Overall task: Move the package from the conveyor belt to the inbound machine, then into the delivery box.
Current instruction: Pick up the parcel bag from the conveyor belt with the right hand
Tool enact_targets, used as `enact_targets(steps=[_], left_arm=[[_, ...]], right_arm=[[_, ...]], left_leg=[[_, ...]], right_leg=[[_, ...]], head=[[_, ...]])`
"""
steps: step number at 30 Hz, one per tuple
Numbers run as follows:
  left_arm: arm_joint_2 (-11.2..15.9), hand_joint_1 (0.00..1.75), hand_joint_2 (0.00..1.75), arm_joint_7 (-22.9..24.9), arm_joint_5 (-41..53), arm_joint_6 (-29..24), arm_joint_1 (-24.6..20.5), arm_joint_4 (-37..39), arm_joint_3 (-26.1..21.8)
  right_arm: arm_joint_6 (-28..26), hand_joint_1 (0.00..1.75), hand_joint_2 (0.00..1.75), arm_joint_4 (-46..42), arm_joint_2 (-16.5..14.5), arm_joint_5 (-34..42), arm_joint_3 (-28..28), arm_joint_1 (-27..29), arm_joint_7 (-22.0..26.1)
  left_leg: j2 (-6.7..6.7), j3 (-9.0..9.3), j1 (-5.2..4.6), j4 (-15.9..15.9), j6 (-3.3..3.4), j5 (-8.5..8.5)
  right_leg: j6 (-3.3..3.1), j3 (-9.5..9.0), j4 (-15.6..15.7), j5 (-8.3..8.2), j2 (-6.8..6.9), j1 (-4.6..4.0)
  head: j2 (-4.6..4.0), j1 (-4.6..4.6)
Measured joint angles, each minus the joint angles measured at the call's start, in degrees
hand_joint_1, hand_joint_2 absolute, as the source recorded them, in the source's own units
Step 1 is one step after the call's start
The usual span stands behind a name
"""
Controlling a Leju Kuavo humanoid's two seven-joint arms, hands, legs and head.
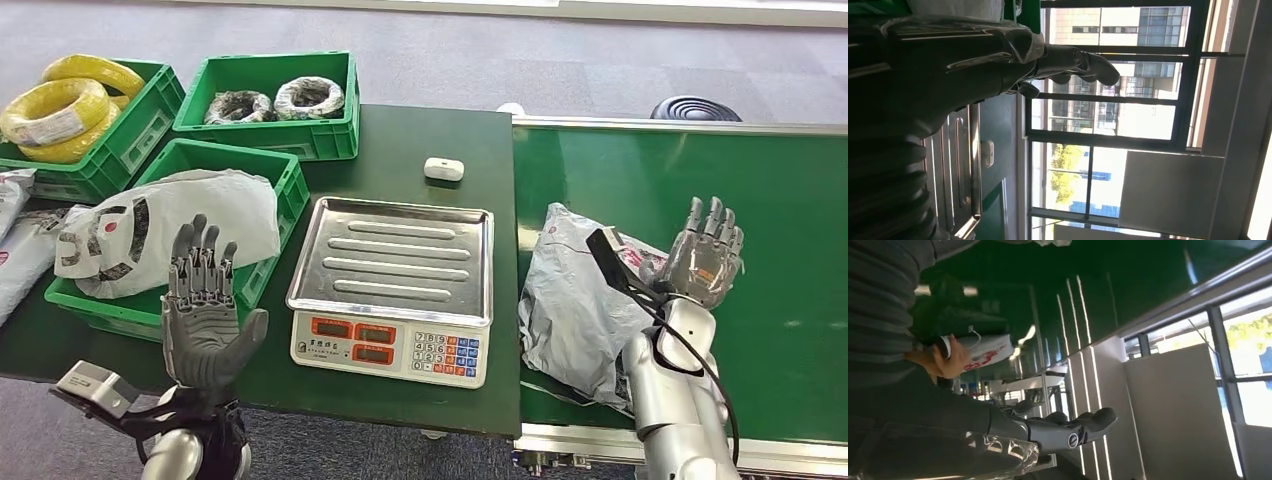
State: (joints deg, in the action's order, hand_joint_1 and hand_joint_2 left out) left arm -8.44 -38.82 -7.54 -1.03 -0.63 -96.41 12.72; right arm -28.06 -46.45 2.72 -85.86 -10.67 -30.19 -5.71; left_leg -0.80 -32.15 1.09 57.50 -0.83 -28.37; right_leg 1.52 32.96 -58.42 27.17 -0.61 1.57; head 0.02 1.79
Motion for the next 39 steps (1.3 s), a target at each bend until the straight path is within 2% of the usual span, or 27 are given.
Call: enact_targets(steps=[2, 9, 14, 18, 20, 22, 24, 30, 39], left_arm=[[0.0, 0.00, 1.75, 0.0, -0.1, -0.1, -0.6, 0.3, 0.2], [0.3, 0.00, 1.75, 0.0, 0.1, 0.4, -1.9, 1.4, 0.5], [0.7, 0.00, 1.75, 0.0, 0.3, 0.7, -2.1, 2.0, 0.5], [0.8, 0.00, 1.75, -0.1, 0.7, 1.1, -2.0, 2.1, 0.4], [0.9, 0.00, 1.75, -0.1, 1.2, 1.3, -1.7, 2.1, 0.4], [0.9, 0.00, 1.75, -0.1, 1.8, 1.4, -1.3, 2.1, 0.2], [0.8, 0.00, 1.75, -0.1, 2.2, 1.5, -0.8, 1.8, -0.2], [0.6, 0.00, 1.75, 0.5, 3.4, 1.5, 1.3, 0.1, -1.2], [0.1, 0.00, 1.75, 0.2, 4.0, 0.9, 4.5, -2.3, -2.4]], right_arm=[[3.1, 0.00, 1.75, 4.5, 0.8, 1.2, -2.3, -1.6, 1.3], [19.5, 0.00, 1.75, 14.3, 1.4, 7.8, -7.7, -4.4, 9.5], [23.7, 0.00, 1.75, 17.0, 1.6, 10.1, -9.7, -4.7, 12.6], [29.9, 0.00, 1.75, 17.9, 1.6, 12.8, -10.3, -4.7, 15.8], [33.3, 0.78, 1.75, 18.1, 1.6, 14.7, -10.3, -4.7, 18.2], [36.3, 1.65, 1.75, 18.2, 1.6, 16.6, -10.2, -4.7, 21.1], [38.0, 1.75, 1.75, 18.2, 1.6, 18.2, -9.9, -4.5, 23.4], [38.9, 1.75, 1.75, 17.3, 1.5, 20.7, -8.1, -4.6, 24.6], [35.1, 1.75, 1.75, 16.5, 1.2, 23.7, -4.7, -6.1, 25.0]], left_leg=[[0.04, 0.00, 0.01, 0.0, 0.00, 0.00], [0.05, -0.04, 0.03, 0.0, -0.01, 0.00], [0.05, -0.06, 0.02, 0.0, -0.01, 0.00], [0.05, -0.06, 0.01, 0.0, 0.00, 0.00], [0.06, -0.06, 0.02, 0.0, 0.00, 0.00], [0.07, -0.06, 0.03, 0.0, -0.01, 0.00], [0.09, -0.06, 0.03, 0.0, -0.01, 0.00], [0.10, -0.07, 0.03, 0.0, -0.01, 0.00], [0.10, -0.08, 0.02, 0.0, -0.01, 0.00]], right_leg=[[0.00, 0.04, 0.0, 0.00, -0.02, -0.01], [-0.01, 0.09, 0.0, 0.01, -0.03, -0.05], [-0.01, 0.09, 0.0, 0.01, -0.03, -0.03], [-0.01, 0.09, 0.0, 0.01, -0.03, -0.03], [-0.01, 0.09, 0.0, 0.01, -0.03, -0.03], [-0.01, 0.09, 0.0, 0.01, -0.04, -0.04], [-0.01, 0.09, 0.0, 0.01, -0.05, -0.04], [-0.01, 0.07, 0.0, 0.01, -0.06, -0.04], [-0.01, 0.10, 0.0, 0.01, -0.06, -0.04]], head=[[0.00, 0.02], [0.00, 0.01], [0.00, 0.01], [0.00, 0.02], [0.00, 0.02], [0.00, 0.02], [0.00, 0.03], [0.00, 0.02], [0.00, 0.02]])
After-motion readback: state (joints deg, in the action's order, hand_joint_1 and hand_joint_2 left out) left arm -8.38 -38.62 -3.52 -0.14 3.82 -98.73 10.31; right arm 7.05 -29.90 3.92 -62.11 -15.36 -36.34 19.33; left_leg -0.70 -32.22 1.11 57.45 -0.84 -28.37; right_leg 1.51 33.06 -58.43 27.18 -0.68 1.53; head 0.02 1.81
